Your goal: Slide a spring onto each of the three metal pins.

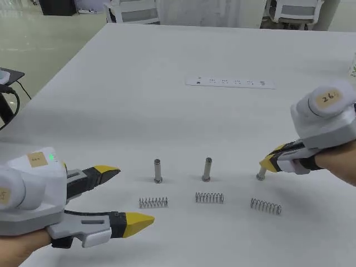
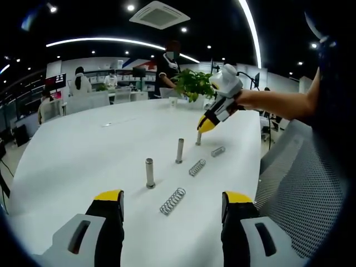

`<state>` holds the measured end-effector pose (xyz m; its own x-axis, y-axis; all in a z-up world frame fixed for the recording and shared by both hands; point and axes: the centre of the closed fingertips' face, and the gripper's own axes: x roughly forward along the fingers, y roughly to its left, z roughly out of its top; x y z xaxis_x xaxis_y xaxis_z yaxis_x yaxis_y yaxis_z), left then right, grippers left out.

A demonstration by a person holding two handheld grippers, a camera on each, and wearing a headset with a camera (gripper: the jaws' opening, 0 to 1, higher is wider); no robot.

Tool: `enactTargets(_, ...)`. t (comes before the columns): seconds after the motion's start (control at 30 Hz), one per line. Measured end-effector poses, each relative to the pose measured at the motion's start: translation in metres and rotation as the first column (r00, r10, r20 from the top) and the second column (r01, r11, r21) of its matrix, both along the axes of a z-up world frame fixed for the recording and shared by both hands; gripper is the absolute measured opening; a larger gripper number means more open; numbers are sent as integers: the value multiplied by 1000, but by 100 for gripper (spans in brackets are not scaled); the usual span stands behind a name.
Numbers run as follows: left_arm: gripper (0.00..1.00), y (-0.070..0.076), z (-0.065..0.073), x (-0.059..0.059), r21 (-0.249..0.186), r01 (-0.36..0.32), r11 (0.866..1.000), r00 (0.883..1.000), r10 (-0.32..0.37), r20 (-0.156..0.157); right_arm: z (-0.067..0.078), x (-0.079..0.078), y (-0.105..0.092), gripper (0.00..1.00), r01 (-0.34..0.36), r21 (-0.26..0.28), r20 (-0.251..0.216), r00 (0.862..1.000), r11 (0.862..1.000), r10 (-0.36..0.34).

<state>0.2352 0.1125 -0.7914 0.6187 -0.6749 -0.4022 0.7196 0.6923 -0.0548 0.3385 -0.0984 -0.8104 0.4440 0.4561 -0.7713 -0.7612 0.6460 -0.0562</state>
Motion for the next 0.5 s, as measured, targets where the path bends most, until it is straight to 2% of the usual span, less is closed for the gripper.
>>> enactTargets(0.5, 68, -1, 0, 0, 1, 2, 1000, 1000, -2, 0, 4, -3, -9, 17, 2, 8, 20, 1000, 1000, -2)
